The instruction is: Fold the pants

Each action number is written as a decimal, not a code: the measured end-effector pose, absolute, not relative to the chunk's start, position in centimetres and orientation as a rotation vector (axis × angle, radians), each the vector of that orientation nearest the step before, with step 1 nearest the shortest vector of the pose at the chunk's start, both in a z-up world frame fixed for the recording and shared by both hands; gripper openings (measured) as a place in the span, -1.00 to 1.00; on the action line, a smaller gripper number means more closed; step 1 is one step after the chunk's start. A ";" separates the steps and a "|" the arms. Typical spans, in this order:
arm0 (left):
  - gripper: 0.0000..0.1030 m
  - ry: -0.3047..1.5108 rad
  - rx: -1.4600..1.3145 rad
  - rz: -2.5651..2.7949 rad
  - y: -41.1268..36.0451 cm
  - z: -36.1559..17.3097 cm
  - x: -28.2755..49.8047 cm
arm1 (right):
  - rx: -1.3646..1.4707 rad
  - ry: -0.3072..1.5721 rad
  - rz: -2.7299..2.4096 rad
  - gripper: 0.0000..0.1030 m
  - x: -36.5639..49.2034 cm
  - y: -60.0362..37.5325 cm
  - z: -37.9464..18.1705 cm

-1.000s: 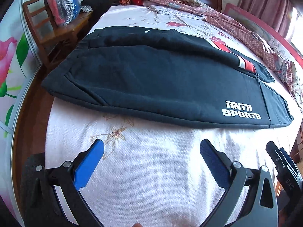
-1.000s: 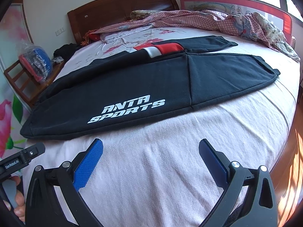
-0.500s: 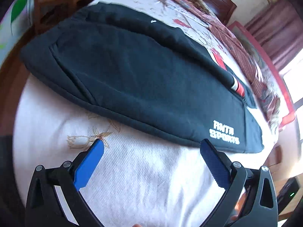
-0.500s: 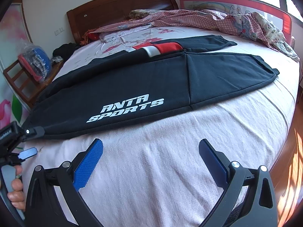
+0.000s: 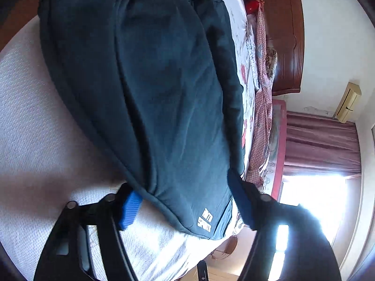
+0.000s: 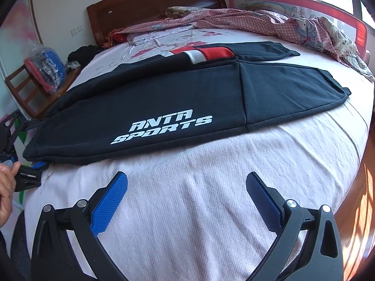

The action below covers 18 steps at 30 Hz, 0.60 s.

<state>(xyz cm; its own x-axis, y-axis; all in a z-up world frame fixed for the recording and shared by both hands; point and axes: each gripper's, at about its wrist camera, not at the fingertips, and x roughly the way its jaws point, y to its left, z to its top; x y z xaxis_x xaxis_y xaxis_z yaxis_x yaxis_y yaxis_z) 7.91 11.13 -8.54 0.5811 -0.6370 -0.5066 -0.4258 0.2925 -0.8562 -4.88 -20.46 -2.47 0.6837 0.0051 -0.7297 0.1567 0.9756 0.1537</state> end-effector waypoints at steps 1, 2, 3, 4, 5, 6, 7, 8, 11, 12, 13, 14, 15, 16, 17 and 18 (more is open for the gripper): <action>-0.20 1.027 -1.332 -0.164 11.5 -8.7 8.1 | 0.212 0.818 -0.085 0.94 -4.9 -20.4 -2.5; -0.32 1.037 -1.331 -0.148 11.6 -8.7 8.1 | 0.212 0.818 -0.083 0.94 -4.9 -20.5 -2.5; -0.65 1.051 -1.322 -0.120 11.6 -8.9 8.1 | 0.211 0.818 -0.081 0.94 -4.8 -20.5 -2.5; -0.74 1.062 -1.325 -0.103 11.5 -9.3 8.1 | 0.216 0.819 -0.078 0.94 -4.8 -20.5 -2.5; -0.77 1.056 -1.331 -0.096 11.5 -9.3 7.9 | 0.234 0.820 -0.071 0.94 -4.8 -20.8 -2.5; -0.80 1.055 -1.315 -0.085 11.3 -9.0 7.8 | 0.258 0.819 -0.065 0.94 -4.7 -21.1 -2.4; -0.82 1.053 -1.290 -0.075 11.1 -8.5 7.7 | 0.292 0.819 -0.061 0.94 -4.7 -21.6 -2.2; -0.83 1.051 -1.270 -0.067 10.9 -7.8 7.3 | 0.357 0.827 -0.045 0.94 -4.5 -22.5 -2.1; -0.83 1.010 -1.269 -0.116 11.3 -5.9 6.6 | 0.635 0.841 0.018 0.94 -3.7 -25.4 -2.1; -0.83 1.001 -1.269 -0.132 11.3 -5.4 6.4 | 0.721 0.844 0.044 0.94 -3.3 -26.2 -2.3; -0.83 0.989 -1.268 -0.152 11.2 -4.8 6.3 | 0.796 0.851 0.061 0.94 -2.9 -27.0 -2.5; -0.83 0.976 -1.266 -0.169 11.3 -4.1 6.5 | 0.853 0.855 0.087 0.94 -2.4 -27.3 -2.7; -0.83 0.962 -1.258 -0.190 11.2 -3.2 6.7 | 0.926 0.852 0.131 0.94 -2.0 -27.6 -3.0; -0.83 0.951 -1.257 -0.208 11.1 -2.4 6.8 | 1.012 0.853 0.170 0.94 -1.7 -27.9 -3.6; -0.83 0.941 -1.258 -0.219 11.0 -1.7 6.9 | 1.091 0.854 0.197 0.94 -1.4 -28.0 -4.2; -0.83 0.929 -1.245 -0.236 10.9 -0.7 7.2 | 1.167 0.854 0.230 0.94 -1.0 -28.0 -4.9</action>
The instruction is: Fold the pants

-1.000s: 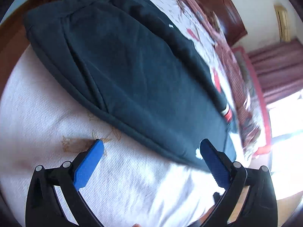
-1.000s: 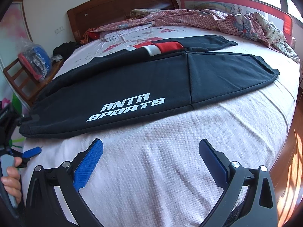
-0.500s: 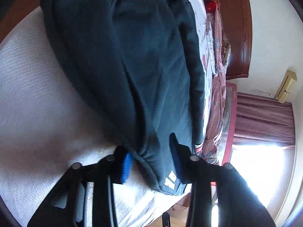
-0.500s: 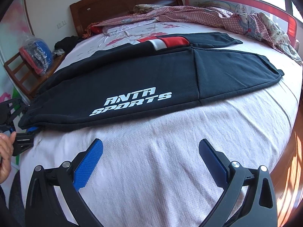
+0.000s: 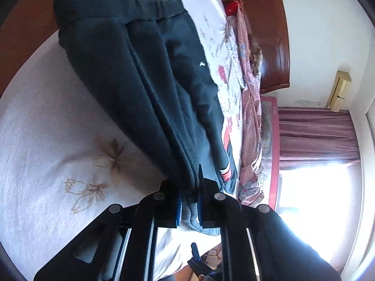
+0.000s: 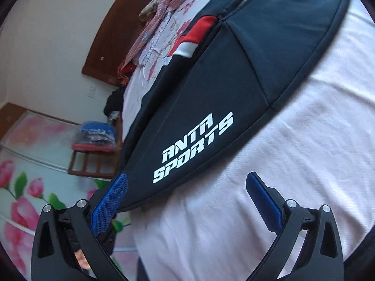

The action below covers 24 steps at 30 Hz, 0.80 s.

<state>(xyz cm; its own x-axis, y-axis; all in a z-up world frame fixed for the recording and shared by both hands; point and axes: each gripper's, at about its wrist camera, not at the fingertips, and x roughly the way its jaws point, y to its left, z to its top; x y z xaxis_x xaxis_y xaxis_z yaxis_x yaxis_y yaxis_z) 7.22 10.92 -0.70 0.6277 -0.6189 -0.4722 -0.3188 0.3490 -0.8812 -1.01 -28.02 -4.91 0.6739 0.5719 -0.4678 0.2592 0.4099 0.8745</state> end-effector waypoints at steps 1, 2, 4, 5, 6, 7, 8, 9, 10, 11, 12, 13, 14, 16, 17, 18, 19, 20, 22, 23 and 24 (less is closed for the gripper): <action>-0.83 0.921 -1.224 -0.246 10.8 0.1 7.7 | 1.242 0.857 0.250 0.94 -0.6 -27.9 -5.6; -0.83 0.914 -1.208 -0.252 10.7 0.7 8.0 | 1.317 0.850 0.274 0.94 -0.3 -27.7 -6.1; -0.83 0.910 -1.199 -0.261 10.5 1.1 7.9 | 1.433 0.852 0.295 0.94 0.4 -27.1 -7.4; -0.83 0.910 -1.190 -0.259 10.5 1.4 8.1 | 1.443 0.844 0.285 0.88 0.7 -26.9 -7.4; -0.83 0.910 -1.189 -0.261 10.5 1.4 7.5 | 1.434 0.831 0.284 0.88 0.9 -26.6 -7.1; -0.83 0.911 -1.188 -0.260 10.5 1.3 7.4 | 1.440 0.805 0.310 0.77 1.4 -26.3 -6.8; -0.83 0.912 -1.183 -0.256 10.3 1.3 7.3 | 1.463 0.804 0.323 0.46 1.9 -26.0 -6.9; -0.83 0.912 -1.185 -0.251 10.2 1.2 7.2 | 1.446 0.855 0.299 0.38 2.5 -25.6 -7.0; -0.83 0.910 -1.193 -0.252 10.4 1.1 6.8 | 1.423 0.904 0.269 0.31 3.2 -25.2 -7.3; -0.83 0.911 -1.195 -0.248 10.5 1.1 6.8 | 1.423 0.921 0.264 -0.08 3.7 -24.7 -7.7; -0.83 0.912 -1.189 -0.244 10.5 0.9 6.9 | 1.417 0.955 0.256 -0.31 4.2 -24.1 -8.2; -0.83 0.908 -1.182 -0.243 10.4 0.9 6.8 | 1.403 0.973 0.264 -0.65 4.5 -23.5 -8.4; -0.83 0.905 -1.174 -0.242 10.5 0.7 6.4 | 1.367 0.970 0.263 -0.89 4.7 -23.0 -8.4; -0.83 0.910 -1.185 -0.230 10.6 0.0 6.0 | 1.303 0.955 0.276 -0.90 4.4 -22.7 -7.2; -0.83 0.908 -1.191 -0.223 10.8 -0.5 5.3 | 1.287 0.942 0.298 -0.91 4.1 -22.8 -6.3; -0.83 0.907 -1.187 -0.211 11.0 -0.5 4.8 | 1.270 0.935 0.319 -0.91 3.7 -23.0 -5.4; -0.83 0.903 -1.184 -0.205 11.1 -0.5 4.3 | 1.255 0.928 0.344 -0.91 3.4 -23.2 -4.6; -0.83 0.900 -1.181 -0.206 11.2 -0.3 3.8 | 1.231 0.920 0.371 -0.91 2.9 -23.2 -3.5; -0.83 0.901 -1.155 -0.204 11.5 0.3 2.0 | 1.166 0.925 0.422 -0.91 1.5 -23.0 -1.3; -0.83 0.902 -1.147 -0.206 11.5 0.8 1.0 | 1.142 0.929 0.447 -0.91 0.8 -22.9 -0.7; -0.83 0.905 -1.134 -0.203 11.6 1.2 -0.1 | 1.122 0.940 0.471 -0.91 0.0 -22.6 -0.1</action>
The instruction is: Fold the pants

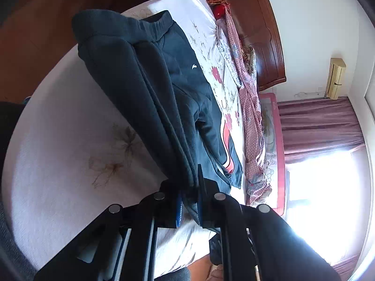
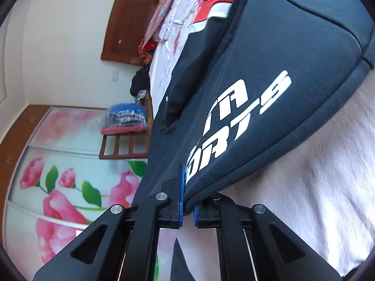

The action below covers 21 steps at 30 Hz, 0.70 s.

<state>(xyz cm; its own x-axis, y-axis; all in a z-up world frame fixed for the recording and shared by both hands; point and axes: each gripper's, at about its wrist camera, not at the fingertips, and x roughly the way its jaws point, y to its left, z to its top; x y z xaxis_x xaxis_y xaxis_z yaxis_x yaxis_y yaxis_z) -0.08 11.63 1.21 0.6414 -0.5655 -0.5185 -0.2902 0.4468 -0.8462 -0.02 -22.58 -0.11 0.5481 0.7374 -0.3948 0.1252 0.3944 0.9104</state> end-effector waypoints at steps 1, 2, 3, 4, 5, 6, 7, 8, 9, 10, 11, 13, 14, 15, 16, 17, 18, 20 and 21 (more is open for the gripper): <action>-0.83 0.908 -1.125 -0.198 11.8 1.7 -1.2 | 1.109 0.953 0.492 -0.91 -0.9 -22.2 0.0; -0.83 0.908 -1.119 -0.193 12.0 2.1 -2.2 | 1.098 0.970 0.513 -0.91 -1.9 -22.0 0.1; -0.83 0.911 -1.109 -0.184 12.2 2.4 -3.3 | 1.087 0.989 0.529 -0.91 -2.9 -21.7 -0.2; -0.83 0.920 -1.095 -0.171 12.4 2.7 -4.6 | 1.073 1.011 0.541 -0.91 -4.1 -21.2 -0.6; -0.82 0.930 -1.078 -0.162 12.5 2.8 -5.7 | 1.054 1.032 0.545 -0.91 -5.1 -20.5 -1.6; -0.82 0.946 -1.047 -0.144 12.5 2.8 -7.0 | 1.040 1.056 0.547 -0.91 -6.1 -20.1 -2.5; -0.81 0.965 -1.025 -0.125 12.4 2.4 -7.9 | 1.035 1.079 0.553 -0.91 -6.7 -19.8 -3.3; -0.81 0.987 -1.004 -0.104 12.4 1.9 -8.8 | 1.017 1.099 0.536 -0.91 -7.2 -19.4 -4.3; -0.77 1.017 -0.964 -0.073 12.3 0.9 -9.2 | 0.965 1.130 0.515 -0.89 -7.4 -19.1 -5.1; -0.71 1.054 -0.931 -0.033 12.2 0.0 -9.3 | 0.912 1.182 0.479 -0.73 -7.5 -18.9 -6.1; -0.71 1.097 -0.925 -0.006 12.1 -0.9 -9.1 | 0.909 1.234 0.446 -0.48 -7.8 -19.1 -7.0; -0.65 1.138 -0.878 0.028 11.7 -1.1 -8.6 | 0.963 1.225 0.476 -0.45 -8.4 -20.0 -6.9; -0.59 1.140 -0.827 0.041 11.2 -0.6 -8.6 | 0.939 1.203 0.475 -0.38 -8.8 -20.9 -5.9; -0.53 1.131 -0.754 0.052 10.5 0.5 -8.8 | 0.904 1.181 0.459 -0.29 -9.1 -22.1 -4.8; -0.38 1.116 -0.700 0.044 9.9 1.5 -8.9 | 0.887 1.144 0.438 -0.20 -9.2 -23.8 -3.7; -0.25 1.100 -0.652 0.032 9.2 2.6 -8.8 | 0.878 1.094 0.396 -0.19 -9.2 -26.1 -2.7; 0.14 1.065 -0.591 0.026 8.4 3.9 -9.0 | 0.864 1.042 0.306 -0.18 -9.2 -29.4 -2.2; 0.65 0.974 -0.488 -0.011 6.8 6.3 -9.1 | 0.864 0.940 0.049 -0.02 -8.7 -36.3 -1.5; 0.79 0.933 -0.437 -0.046 6.0 7.3 -8.6 | 0.882 0.887 -0.043 -0.02 -8.3 -39.8 -1.6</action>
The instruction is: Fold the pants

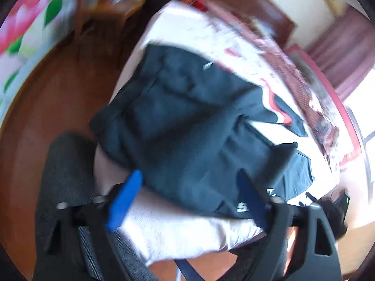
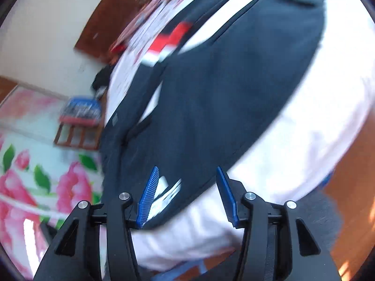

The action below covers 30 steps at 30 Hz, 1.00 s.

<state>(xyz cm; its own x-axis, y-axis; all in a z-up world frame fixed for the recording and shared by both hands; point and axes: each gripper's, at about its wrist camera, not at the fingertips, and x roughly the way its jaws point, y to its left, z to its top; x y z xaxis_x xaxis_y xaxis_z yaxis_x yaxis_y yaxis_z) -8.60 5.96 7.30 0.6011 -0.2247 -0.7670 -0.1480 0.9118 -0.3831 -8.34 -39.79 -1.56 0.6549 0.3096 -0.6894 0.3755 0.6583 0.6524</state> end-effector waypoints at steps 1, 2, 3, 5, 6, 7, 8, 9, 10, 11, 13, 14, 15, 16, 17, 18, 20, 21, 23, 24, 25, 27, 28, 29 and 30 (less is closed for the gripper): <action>0.87 0.907 -0.388 -0.082 5.0 8.0 -8.4 | 0.899 0.844 -0.123 -0.02 -7.9 -42.8 -1.8; 0.91 0.890 -0.331 -0.124 3.6 8.7 -8.3 | 0.903 0.816 -0.200 -0.02 -7.2 -45.6 -2.1; 0.95 0.883 -0.289 -0.155 2.9 9.0 -8.1 | 0.907 0.801 -0.269 -0.02 -6.4 -47.9 -2.6; 0.96 0.891 -0.220 -0.197 0.8 9.7 -7.5 | 0.873 0.784 -0.369 -0.02 -4.8 -50.8 -3.1; 0.96 0.901 -0.195 -0.215 0.0 9.8 -7.2 | 0.850 0.788 -0.410 -0.02 -4.0 -51.9 -3.5; 0.96 0.911 -0.180 -0.227 -0.8 9.9 -6.9 | 0.839 0.795 -0.432 -0.02 -3.1 -52.6 -3.8; 0.96 0.922 -0.170 -0.231 -1.1 9.8 -6.8 | 0.832 0.809 -0.454 -0.02 -2.4 -53.3 -4.5; 0.96 0.937 -0.155 -0.226 -1.4 9.6 -6.5 | 0.820 0.821 -0.476 -0.02 -1.7 -53.5 -4.9; 0.96 0.952 -0.147 -0.217 -1.6 9.3 -6.4 | 0.791 0.817 -0.479 -0.02 -1.1 -53.4 -4.9; 0.96 0.961 -0.148 -0.211 -1.9 8.9 -6.4 | 0.727 0.819 -0.480 -0.03 0.0 -52.3 -4.6; 0.96 0.984 -0.166 -0.195 -2.1 8.5 -6.1 | 0.604 0.868 -0.454 -0.69 1.2 -51.3 -4.7; 0.96 0.998 -0.176 -0.184 -1.9 8.3 -5.9 | 0.567 0.878 -0.434 -0.87 1.6 -50.8 -4.5; 0.96 1.009 -0.184 -0.176 -1.8 7.9 -6.0 | 0.531 0.876 -0.421 -0.87 1.6 -50.4 -4.0; 0.96 1.019 -0.194 -0.171 -1.6 7.5 -5.7 | 0.507 0.854 -0.405 -0.89 1.2 -50.1 -3.2; 0.96 1.027 -0.200 -0.162 -1.3 7.1 -5.5 | 0.492 0.824 -0.405 -0.89 0.5 -50.0 -2.0; 0.96 1.034 -0.205 -0.144 -0.9 6.8 -5.2 | 0.492 0.787 -0.412 -0.89 -0.6 -50.2 -0.9; 0.96 1.033 -0.214 -0.121 -0.1 6.3 -5.0 | 0.480 0.737 -0.464 -0.89 -3.2 -51.0 1.0; 0.96 1.029 -0.219 -0.102 0.3 6.2 -4.9 | 0.450 0.734 -0.503 -0.89 -4.3 -51.4 1.2; 0.96 1.027 -0.238 -0.075 1.1 5.9 -4.7 | 0.442 0.772 -0.539 -0.89 -5.5 -53.0 0.0; 0.96 1.030 -0.256 -0.069 1.6 5.6 -4.6 | 0.469 0.772 -0.517 -0.89 -5.8 -53.8 -1.2; 0.96 1.032 -0.267 -0.064 1.8 5.4 -4.6 | 0.468 0.789 -0.506 -0.89 -6.0 -54.1 -2.4; 0.96 1.049 -0.276 -0.051 2.2 4.8 -4.4 | 0.405 0.939 -0.511 -0.78 -4.9 -54.2 -5.5; 0.96 1.063 -0.281 -0.049 2.3 4.5 -4.3 | 0.373 0.918 -0.542 -0.62 -4.9 -53.9 -5.3; 0.96 1.073 -0.285 -0.045 2.5 4.4 -4.2 | 0.363 0.916 -0.595 -0.45 -5.3 -53.8 -4.7; 0.96 1.073 -0.285 -0.035 2.9 4.5 -4.2 | 0.373 0.888 -0.656 -0.45 -5.8 -53.6 -3.6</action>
<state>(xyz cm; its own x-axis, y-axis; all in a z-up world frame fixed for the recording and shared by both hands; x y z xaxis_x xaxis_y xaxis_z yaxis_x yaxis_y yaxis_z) -4.21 2.86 4.46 0.4806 -0.1659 -0.8611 -0.1099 0.9628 -0.2469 -5.84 -53.61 -3.59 0.4570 -0.3697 -0.8090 0.6647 0.7464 0.0343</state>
